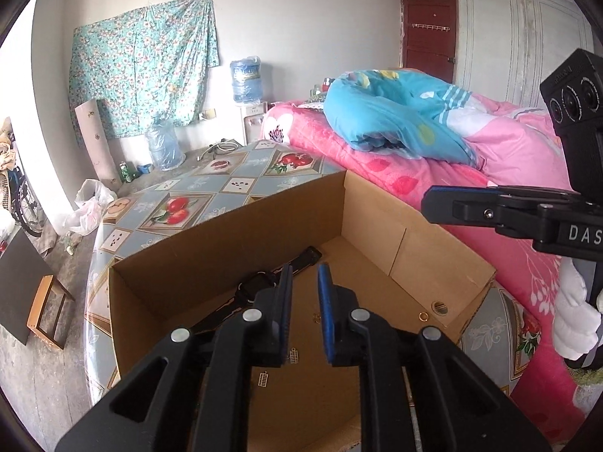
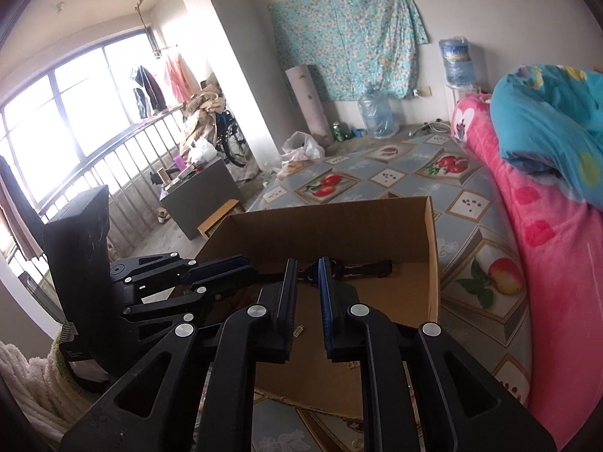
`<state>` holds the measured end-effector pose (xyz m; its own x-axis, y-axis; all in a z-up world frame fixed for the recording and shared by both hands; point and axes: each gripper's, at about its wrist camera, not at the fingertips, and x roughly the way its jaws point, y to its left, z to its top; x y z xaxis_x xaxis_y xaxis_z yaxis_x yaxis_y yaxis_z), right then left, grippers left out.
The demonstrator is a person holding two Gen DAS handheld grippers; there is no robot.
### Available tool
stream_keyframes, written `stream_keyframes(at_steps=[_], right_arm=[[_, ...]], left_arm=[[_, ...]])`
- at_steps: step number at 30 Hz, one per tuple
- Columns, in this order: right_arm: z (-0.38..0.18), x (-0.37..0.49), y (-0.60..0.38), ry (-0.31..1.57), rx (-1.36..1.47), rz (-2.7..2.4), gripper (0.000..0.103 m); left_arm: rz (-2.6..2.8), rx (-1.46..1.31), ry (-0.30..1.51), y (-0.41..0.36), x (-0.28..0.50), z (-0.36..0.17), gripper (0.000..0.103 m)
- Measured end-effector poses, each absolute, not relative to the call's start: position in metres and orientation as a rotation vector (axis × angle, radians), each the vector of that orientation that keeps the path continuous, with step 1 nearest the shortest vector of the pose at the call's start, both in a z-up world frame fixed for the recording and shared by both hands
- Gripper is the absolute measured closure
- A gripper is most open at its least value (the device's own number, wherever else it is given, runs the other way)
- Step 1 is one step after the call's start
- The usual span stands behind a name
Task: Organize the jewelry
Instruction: 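Open both grippers over the box to drop the charm and chain, then withdraw both grippers from the box to the pink bead bracelet and gold ring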
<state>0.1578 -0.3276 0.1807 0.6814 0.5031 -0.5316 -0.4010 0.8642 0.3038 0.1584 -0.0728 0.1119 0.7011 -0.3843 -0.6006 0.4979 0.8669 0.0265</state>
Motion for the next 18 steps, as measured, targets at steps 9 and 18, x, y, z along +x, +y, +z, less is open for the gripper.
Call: stream_keyframes(at_steps=[9,18], right_arm=[[0.196,0.092,-0.351,0.552,0.195,0.438,0.074],[0.156,0.057,-0.368,0.636,0.305,0.372,0.072]], left_arm=[[-0.486,0.148,0.423,-0.015,0.063,0.139,0.079],[-0.473,0.113,0.574,0.021,0.008,0.088,0.071]])
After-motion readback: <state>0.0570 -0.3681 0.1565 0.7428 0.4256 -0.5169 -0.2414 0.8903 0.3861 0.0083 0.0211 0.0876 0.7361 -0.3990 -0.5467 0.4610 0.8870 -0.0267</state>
